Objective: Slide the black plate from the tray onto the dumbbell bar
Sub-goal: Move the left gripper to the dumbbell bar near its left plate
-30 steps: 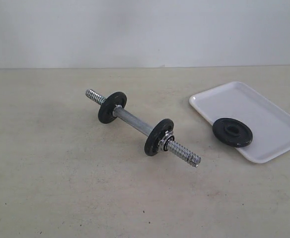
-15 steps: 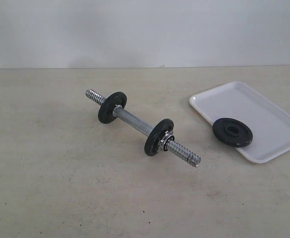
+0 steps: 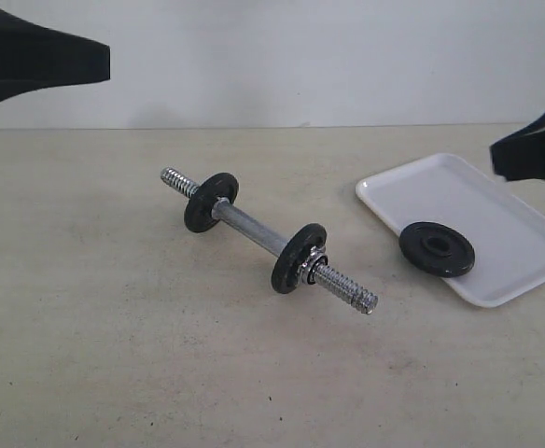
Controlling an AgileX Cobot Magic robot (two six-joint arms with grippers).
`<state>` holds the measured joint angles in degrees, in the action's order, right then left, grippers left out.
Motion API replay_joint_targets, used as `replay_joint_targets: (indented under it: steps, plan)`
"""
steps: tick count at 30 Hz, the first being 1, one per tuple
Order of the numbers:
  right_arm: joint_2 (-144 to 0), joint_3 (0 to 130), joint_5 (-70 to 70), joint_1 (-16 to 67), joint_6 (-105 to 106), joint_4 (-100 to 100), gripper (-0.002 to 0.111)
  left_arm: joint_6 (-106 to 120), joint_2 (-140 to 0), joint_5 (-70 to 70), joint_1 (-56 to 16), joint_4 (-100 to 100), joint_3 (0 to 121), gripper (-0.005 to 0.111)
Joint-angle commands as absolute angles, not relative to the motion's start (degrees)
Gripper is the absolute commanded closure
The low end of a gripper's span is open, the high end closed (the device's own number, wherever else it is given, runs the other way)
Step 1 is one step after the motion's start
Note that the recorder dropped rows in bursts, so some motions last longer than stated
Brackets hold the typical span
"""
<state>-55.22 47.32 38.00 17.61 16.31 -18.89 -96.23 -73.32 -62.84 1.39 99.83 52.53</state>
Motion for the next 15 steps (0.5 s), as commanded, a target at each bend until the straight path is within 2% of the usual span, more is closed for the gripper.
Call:
replay_joint_targets:
  steps: [1,15]
  plan:
    - [-56.73,47.54,32.22,20.58,18.65,-23.28,0.109,-95.84,-77.48,-64.31,1.42,93.96,52.97,0.102]
    - [-56.63,47.54,24.27,20.52,18.55,-23.31,0.109,-95.01,-79.37,-63.43,1.42,88.86,52.97,0.102]
